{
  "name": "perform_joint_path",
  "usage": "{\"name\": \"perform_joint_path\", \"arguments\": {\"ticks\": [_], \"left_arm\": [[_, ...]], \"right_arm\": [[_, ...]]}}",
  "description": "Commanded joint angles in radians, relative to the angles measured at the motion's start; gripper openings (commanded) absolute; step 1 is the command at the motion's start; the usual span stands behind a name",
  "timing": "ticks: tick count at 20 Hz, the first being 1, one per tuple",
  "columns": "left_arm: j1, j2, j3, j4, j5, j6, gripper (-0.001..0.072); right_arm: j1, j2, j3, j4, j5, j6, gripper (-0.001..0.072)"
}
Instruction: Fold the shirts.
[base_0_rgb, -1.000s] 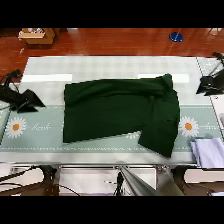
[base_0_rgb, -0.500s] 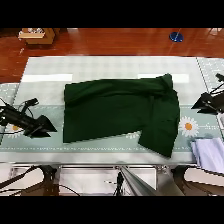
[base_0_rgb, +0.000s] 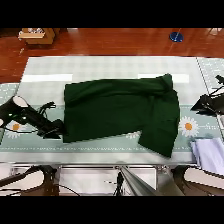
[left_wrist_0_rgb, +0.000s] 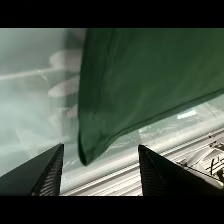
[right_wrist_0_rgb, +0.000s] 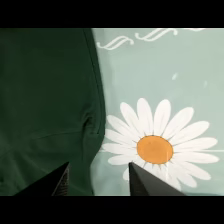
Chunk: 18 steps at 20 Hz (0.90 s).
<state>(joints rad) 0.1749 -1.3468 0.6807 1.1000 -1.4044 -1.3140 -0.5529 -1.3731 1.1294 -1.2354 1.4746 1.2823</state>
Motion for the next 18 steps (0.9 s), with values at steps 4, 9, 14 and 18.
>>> {"name": "perform_joint_path", "arguments": {"ticks": [4,9,14,18], "left_arm": [[-0.096,-0.126,-0.002,-0.026,0.116,-0.014,0.0048],[-0.069,-0.095,-0.001,-0.019,0.1,0.024,0.0029],[-0.062,-0.085,-0.001,-0.019,0.095,0.043,0.0029],[-0.062,-0.085,-0.001,-0.019,0.095,0.046,0.0029]], "right_arm": [[-0.001,0.032,-0.002,0.005,-0.008,-0.001,0.0467],[-0.042,0.039,-0.076,-0.056,-0.01,-0.002,0.054],[-0.087,0.039,-0.255,0.028,-0.067,-0.04,0.0538],[-0.076,0.039,-0.349,0.146,-0.183,-0.059,0.0534]]}}
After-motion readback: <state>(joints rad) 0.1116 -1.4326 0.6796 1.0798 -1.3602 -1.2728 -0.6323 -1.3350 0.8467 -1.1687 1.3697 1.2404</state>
